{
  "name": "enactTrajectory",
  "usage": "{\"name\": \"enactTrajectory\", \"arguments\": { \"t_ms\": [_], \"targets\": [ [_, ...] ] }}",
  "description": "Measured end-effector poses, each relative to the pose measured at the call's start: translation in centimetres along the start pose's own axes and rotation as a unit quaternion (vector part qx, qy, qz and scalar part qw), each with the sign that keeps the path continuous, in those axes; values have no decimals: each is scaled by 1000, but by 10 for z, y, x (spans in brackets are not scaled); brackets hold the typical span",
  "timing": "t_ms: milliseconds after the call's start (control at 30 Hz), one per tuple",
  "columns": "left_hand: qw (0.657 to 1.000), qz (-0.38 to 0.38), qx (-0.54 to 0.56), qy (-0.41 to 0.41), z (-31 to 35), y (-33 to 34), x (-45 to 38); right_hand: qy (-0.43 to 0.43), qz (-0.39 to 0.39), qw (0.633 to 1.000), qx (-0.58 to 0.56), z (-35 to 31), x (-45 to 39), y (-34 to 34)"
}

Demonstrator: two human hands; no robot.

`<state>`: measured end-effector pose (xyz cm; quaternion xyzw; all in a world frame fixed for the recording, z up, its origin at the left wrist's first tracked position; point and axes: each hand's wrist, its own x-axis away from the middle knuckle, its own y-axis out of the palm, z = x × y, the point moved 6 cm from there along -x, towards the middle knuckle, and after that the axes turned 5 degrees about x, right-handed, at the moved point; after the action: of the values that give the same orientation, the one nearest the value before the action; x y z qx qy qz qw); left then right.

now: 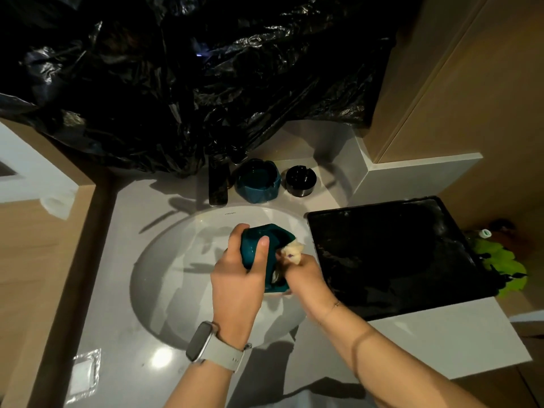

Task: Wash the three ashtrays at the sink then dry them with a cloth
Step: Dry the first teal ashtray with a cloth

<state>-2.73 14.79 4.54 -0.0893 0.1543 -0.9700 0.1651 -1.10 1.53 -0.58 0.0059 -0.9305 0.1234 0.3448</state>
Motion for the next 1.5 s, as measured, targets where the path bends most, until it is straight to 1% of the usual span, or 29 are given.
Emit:
{"name": "enactTrajectory", "arguments": {
  "t_ms": [100,167,233,267,333,400,433,467,500,533,567,600,667,733,800,867,900,967,1033,1067,1133,1167,1233,1267,1300,1367,1400,1433,1500],
  "targets": [
    [996,-86,-25,-14,-3,-1,-4,-99,60,982,148,-11,-5,-17],
    [985,-166,-2,-53,-5,-2,-8,-179,76,940,280,-26,-1,-26],
    [972,-225,9,-67,-7,-1,-12,-239,64,894,373,-42,7,-25],
    [972,-225,7,-63,-9,-1,-13,-249,58,883,393,-47,11,-23],
    [980,-187,22,-58,-11,-1,-17,-239,70,880,404,-53,12,-23],
    [988,-142,29,-56,-12,1,-17,-212,76,898,377,-48,10,-22],
    [992,-115,20,-51,-11,1,-16,-185,68,920,338,-40,7,-20],
    [996,-83,2,-41,-10,0,-16,-140,52,949,277,-28,2,-17],
    [998,-51,-21,-25,-9,-1,-16,-70,17,976,205,-14,-1,-10],
    [999,-28,-44,-7,-8,-1,-16,11,-30,991,132,1,-2,-1],
    [998,-13,-60,8,-8,-1,-15,77,-66,992,68,12,-2,7],
    [998,-9,-67,15,-10,1,-13,110,-86,990,37,19,-4,11],
    [997,-21,-75,10,-15,3,-8,96,-82,990,68,20,-11,8],
    [996,-41,-75,-13,-21,4,-2,10,-28,985,169,10,-24,-4],
    [995,-55,-66,-40,-26,4,4,-62,5,964,258,-5,-31,-9],
    [995,-56,-64,-50,-28,2,8,-89,3,943,320,-15,-31,-7],
    [995,-50,-66,-46,-26,0,9,-87,-4,945,317,-14,-31,-4],
    [996,-31,-74,-32,-24,-6,8,-51,-29,966,250,-6,-25,3],
    [997,-1,-81,-20,-22,-11,6,22,-73,987,144,10,-13,14],
    [996,14,-82,-16,-22,-12,5,55,-94,992,67,17,-6,20],
    [997,25,-68,-12,-23,-10,7,70,-83,994,-26,23,1,24],
    [998,20,-56,-11,-24,-8,9,49,-57,997,-2,23,-1,20],
    [999,-35,-28,-18,-27,-4,10,-19,9,993,120,19,-6,5],
    [995,-91,-13,-27,-30,-1,8,-48,31,985,162,14,-7,-3],
    [985,-167,-3,-43,-31,1,7,-73,43,977,196,8,-7,-11],
    [945,-314,18,-90,-30,4,10,-127,54,955,261,-6,-6,-25],
    [930,-347,43,-111,-29,4,10,-159,57,940,295,-14,-4,-30],
    [927,-347,77,-121,-28,3,9,-193,59,924,325,-22,-1,-32],
    [947,-287,110,-96,-23,2,3,-243,64,894,371,-34,4,-30]
  ]
}}
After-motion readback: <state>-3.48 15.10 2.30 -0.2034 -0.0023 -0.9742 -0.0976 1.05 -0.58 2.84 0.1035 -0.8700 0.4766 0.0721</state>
